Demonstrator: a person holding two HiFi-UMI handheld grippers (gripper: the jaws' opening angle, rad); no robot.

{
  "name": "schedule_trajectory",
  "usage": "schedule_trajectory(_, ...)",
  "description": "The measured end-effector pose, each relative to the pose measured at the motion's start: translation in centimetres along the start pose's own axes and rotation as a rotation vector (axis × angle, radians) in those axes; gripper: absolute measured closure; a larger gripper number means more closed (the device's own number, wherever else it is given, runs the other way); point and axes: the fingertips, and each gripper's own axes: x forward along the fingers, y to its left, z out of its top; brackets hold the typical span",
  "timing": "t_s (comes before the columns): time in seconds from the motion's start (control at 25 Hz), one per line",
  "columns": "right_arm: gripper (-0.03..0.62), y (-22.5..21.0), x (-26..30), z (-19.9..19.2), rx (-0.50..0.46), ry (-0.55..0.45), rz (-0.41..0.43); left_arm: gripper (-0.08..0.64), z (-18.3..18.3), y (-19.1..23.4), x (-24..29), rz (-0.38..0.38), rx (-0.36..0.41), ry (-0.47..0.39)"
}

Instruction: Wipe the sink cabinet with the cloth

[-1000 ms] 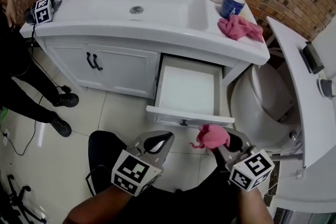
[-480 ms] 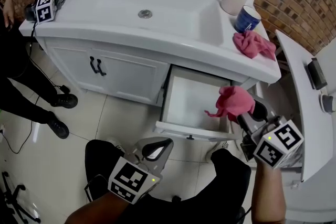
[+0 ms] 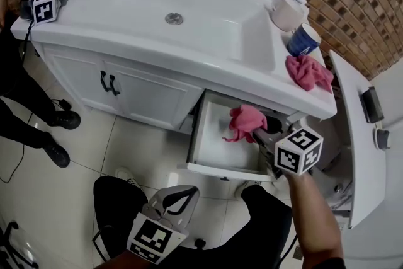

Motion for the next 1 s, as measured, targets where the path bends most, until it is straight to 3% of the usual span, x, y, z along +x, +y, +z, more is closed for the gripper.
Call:
schedule_trajectory(0.48, 0.514, -1.0, 8.4, -3.4, 0.02, 0.093, 0.047, 0.554, 0.0, 1.9, 2.2, -0.028, -0.029, 0.019)
schedule_trajectory(1.0, 0.514, -6.3, 5.2, -6.1, 0.035, 0.158, -0.114, 0.554, 1.1, 0.8, 3.1, -0.064, -0.038, -0.025)
